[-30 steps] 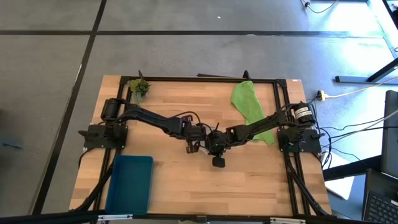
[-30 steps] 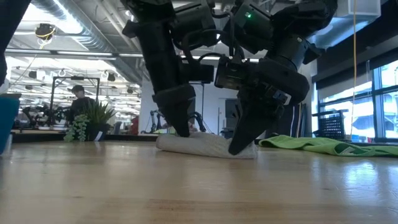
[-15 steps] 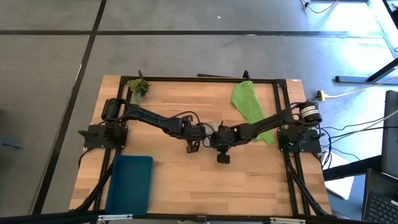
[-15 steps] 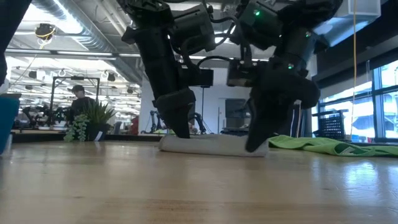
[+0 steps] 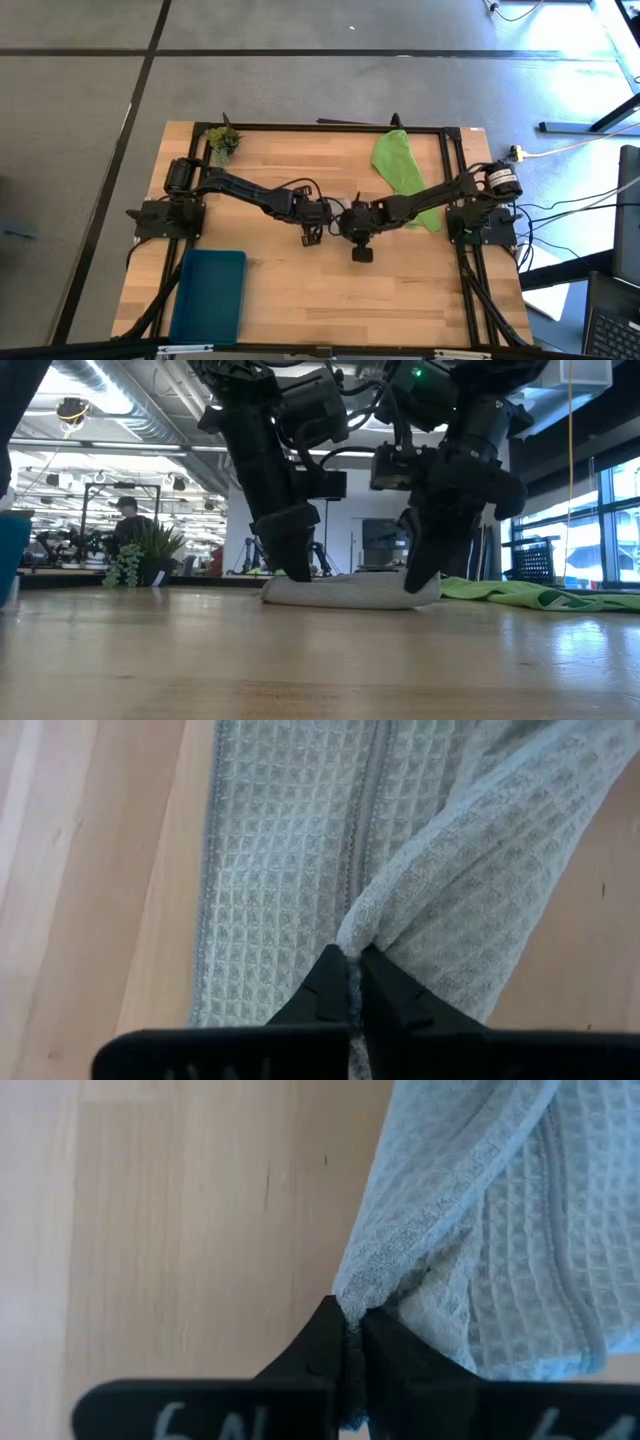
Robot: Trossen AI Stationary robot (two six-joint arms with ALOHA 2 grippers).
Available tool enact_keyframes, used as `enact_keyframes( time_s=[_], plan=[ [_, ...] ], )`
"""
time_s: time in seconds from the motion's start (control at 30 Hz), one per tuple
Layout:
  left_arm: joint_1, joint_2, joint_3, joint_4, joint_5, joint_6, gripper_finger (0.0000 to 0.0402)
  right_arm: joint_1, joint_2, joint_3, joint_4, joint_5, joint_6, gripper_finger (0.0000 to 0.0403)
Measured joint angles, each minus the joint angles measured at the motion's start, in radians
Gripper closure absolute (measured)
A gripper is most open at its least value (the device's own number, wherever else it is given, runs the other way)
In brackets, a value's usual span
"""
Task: Roll microfiber towels into tight, uniform cylinder then place into a basket
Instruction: Roll the gray towel
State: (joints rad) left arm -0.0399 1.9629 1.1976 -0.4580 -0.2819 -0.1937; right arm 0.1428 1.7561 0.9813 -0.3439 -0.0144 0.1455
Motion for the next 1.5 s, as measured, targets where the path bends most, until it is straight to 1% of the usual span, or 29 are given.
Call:
enact_keyframes(
  time_s=[0.1,0.23,0.47,0.77,0.97,1.1,1.2,1.5],
  plan=[
    [0.000,0.000,0.000,0.000,0.005,0.002,0.0401,-0.014,-0.001,0.001,0.000,-0.033,-0.015,0.0384],
    [-0.004,0.000,0.000,-0.001,0.010,0.003,0.0401,-0.016,-0.003,0.002,-0.004,-0.036,-0.043,0.0385],
    [-0.014,0.001,0.000,0.010,0.028,0.061,0.0401,-0.011,-0.010,0.009,-0.120,0.027,-0.064,0.0385],
    [-0.016,0.002,0.001,0.024,0.052,0.067,0.0401,0.004,-0.010,0.010,-0.184,0.024,-0.045,0.0385],
    [-0.018,0.003,0.002,0.048,0.102,0.074,0.0401,0.044,-0.010,0.011,-0.212,0.013,-0.033,0.0385],
    [-0.042,0.003,0.003,0.053,0.121,0.093,0.0401,0.067,-0.010,0.010,-0.220,0.014,0.005,0.0385],
    [-0.065,0.003,0.003,0.053,0.114,0.096,0.0401,0.074,-0.010,0.008,-0.219,0.013,0.006,0.0385],
    [-0.130,0.003,0.003,0.036,0.100,0.039,0.0401,0.076,-0.009,0.006,-0.215,0.013,0.004,0.0385]
  ],
)
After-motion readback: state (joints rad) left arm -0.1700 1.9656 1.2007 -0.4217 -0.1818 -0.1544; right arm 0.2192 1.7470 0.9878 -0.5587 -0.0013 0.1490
